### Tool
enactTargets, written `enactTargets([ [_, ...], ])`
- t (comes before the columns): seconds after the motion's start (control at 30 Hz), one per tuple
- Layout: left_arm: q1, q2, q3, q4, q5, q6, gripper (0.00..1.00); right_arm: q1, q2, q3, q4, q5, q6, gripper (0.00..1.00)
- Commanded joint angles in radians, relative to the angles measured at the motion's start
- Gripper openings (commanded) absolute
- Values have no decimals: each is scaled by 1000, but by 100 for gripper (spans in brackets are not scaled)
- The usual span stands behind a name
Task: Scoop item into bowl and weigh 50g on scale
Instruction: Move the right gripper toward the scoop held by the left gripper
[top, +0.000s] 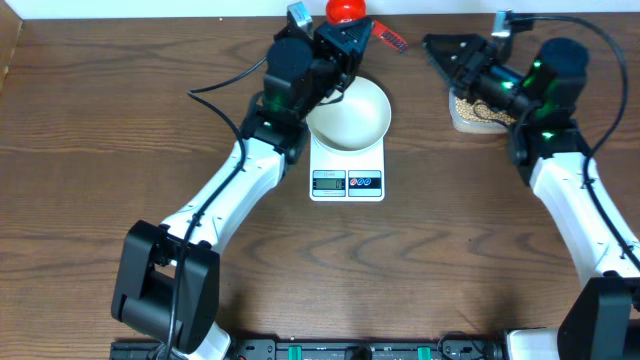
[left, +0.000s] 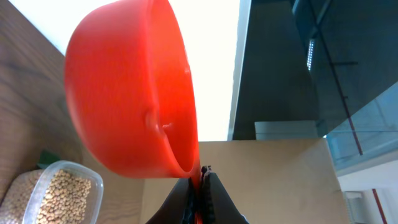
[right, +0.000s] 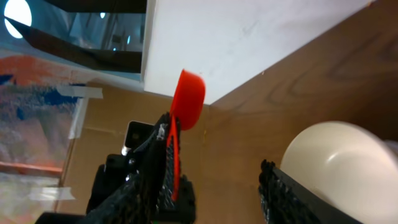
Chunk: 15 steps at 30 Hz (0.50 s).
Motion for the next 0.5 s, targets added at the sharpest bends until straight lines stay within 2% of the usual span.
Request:
enactTargets([
  [0.0, -26, 2, 10, -28, -63, 15, 7, 34, 0, 18, 6, 62, 59, 53],
  [0.17, -44, 3, 10, -98, -65, 16, 7, 40, 0, 18, -3, 77, 82, 48],
  [0.47, -53, 4, 10, -96, -65, 31, 7, 57, 13, 18, -57, 81, 119, 42],
])
